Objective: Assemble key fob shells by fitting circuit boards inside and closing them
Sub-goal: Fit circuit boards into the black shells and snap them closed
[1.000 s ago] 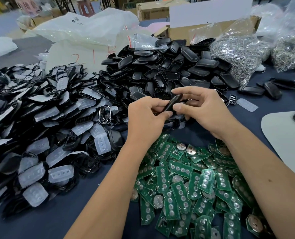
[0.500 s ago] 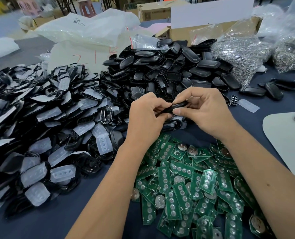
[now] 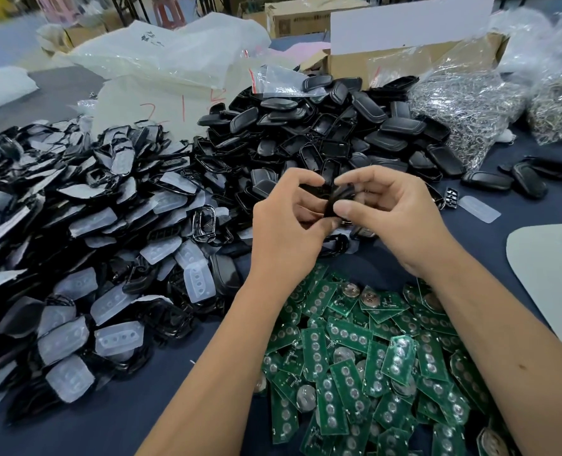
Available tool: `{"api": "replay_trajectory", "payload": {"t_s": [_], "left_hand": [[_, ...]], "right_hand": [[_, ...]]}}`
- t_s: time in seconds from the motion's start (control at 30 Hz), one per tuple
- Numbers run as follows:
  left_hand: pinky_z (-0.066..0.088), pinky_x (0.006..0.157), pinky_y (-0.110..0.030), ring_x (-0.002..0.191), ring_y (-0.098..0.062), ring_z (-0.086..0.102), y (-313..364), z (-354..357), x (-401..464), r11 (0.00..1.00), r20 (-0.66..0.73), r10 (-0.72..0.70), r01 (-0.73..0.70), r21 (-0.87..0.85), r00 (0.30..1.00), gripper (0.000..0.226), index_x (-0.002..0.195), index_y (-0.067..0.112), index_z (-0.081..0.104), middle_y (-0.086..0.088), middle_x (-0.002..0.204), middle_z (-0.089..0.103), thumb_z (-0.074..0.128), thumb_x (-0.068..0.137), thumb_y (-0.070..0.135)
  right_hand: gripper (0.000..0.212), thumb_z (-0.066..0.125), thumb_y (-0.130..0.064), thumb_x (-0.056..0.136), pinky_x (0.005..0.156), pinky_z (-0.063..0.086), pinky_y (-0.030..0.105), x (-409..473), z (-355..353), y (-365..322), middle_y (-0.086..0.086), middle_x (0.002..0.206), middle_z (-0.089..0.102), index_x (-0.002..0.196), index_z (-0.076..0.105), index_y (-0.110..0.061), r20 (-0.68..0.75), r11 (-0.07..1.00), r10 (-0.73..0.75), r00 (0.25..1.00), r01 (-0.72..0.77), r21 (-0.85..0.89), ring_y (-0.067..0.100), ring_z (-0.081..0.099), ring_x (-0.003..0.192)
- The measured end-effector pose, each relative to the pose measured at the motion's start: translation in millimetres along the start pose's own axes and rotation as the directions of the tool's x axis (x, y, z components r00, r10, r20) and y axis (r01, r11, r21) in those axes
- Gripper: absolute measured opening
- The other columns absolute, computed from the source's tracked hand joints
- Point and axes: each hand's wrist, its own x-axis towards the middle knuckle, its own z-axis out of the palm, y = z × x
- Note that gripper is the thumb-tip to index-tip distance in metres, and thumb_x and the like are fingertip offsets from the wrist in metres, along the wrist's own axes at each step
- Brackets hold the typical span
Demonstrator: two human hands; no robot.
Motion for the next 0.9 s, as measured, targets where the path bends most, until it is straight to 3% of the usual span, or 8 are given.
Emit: {"api": "replay_trajectory", "payload": {"t_s": [0.1,0.2,0.3,0.47,0.6,0.7,0.83,0.9], "left_hand": [[0.064,0.071,-0.035,0.071,-0.020,0.073,-1,-2,2,0.956,0.027,-0.142,0.144,-0.254,0.990,0.044,0.104,0.020,0.063,-0.002,0.077,0.069,0.089,0.073,0.000],[0.064,0.080,-0.052,0.086,-0.039,0.073,0,-4,1,0.876,0.073,-0.216,0.226,-0.426,0.974,0.034,0.097,0.007,0.064,-0.026,0.093,0.072,0.086,0.076,-0.006],[0.064,0.075,-0.040,0.082,-0.028,0.072,1,-4,0,0.790,0.131,-0.251,0.281,-0.545,0.959,0.028,0.093,0.003,0.061,-0.025,0.091,0.069,0.080,0.079,-0.013],[0.063,0.073,-0.035,0.083,-0.027,0.074,1,-3,1,0.725,0.192,-0.261,0.323,-0.608,0.946,0.026,0.092,0.002,0.060,-0.025,0.095,0.067,0.076,0.081,-0.015],[0.063,0.073,-0.035,0.083,-0.026,0.075,1,0,0,0.704,0.220,-0.261,0.341,-0.623,0.940,0.026,0.098,-0.001,0.060,-0.027,0.098,0.065,0.075,0.081,-0.015],[0.063,0.072,-0.034,0.083,-0.026,0.075,1,2,0,0.694,0.230,-0.257,0.345,-0.632,0.939,0.027,0.101,-0.003,0.060,-0.027,0.098,0.065,0.075,0.082,-0.014],[0.063,0.074,-0.036,0.083,-0.027,0.075,3,5,1,0.711,0.208,-0.271,0.341,-0.615,0.940,0.026,0.099,-0.002,0.060,-0.027,0.095,0.066,0.077,0.082,-0.012],[0.064,0.075,-0.039,0.085,-0.028,0.075,3,6,1,0.779,0.150,-0.260,0.299,-0.552,0.954,0.027,0.100,-0.001,0.060,-0.022,0.095,0.072,0.079,0.083,-0.009]], "right_hand": [[0.009,0.076,-0.016,0.095,0.056,0.049,0.018,1,3,3,-0.005,0.076,0.071,0.102,0.077,-0.020,-0.045,1.000,0.016,0.999,-0.017,-0.026,0.010,0.060,0.062],[0.009,0.073,-0.032,0.096,0.054,0.045,0.019,1,6,7,-0.001,0.062,0.065,0.091,0.080,-0.028,-0.057,0.994,0.056,0.997,-0.060,-0.089,0.011,0.057,0.059],[0.017,0.072,-0.041,0.092,0.051,0.041,0.019,2,6,8,-0.003,0.056,0.058,0.086,0.080,-0.028,-0.082,0.993,0.080,0.993,-0.087,-0.085,0.010,0.050,0.055],[0.018,0.076,-0.031,0.095,0.044,0.035,0.018,0,6,6,-0.005,0.056,0.054,0.083,0.079,-0.018,-0.020,0.992,0.115,0.993,-0.113,0.050,0.009,0.043,0.046],[0.029,0.075,-0.034,0.086,0.041,0.024,0.022,0,4,3,0.000,0.053,0.050,0.064,0.070,-0.017,-0.014,0.984,0.144,0.990,-0.141,0.112,0.012,0.033,0.040],[0.032,0.074,-0.033,0.085,0.040,0.024,0.022,0,3,0,0.002,0.052,0.049,0.064,0.064,-0.011,-0.023,0.981,0.146,0.989,-0.142,0.132,0.011,0.033,0.038],[0.032,0.072,-0.030,0.089,0.040,0.025,0.020,0,4,-2,0.001,0.051,0.048,0.065,0.063,-0.010,-0.044,0.987,0.125,0.991,-0.119,0.103,0.011,0.034,0.037],[0.031,0.071,-0.022,0.097,0.041,0.027,0.020,0,3,-3,-0.002,0.051,0.048,0.071,0.063,-0.006,-0.063,0.994,0.106,0.992,-0.104,0.037,0.010,0.035,0.038]]}}
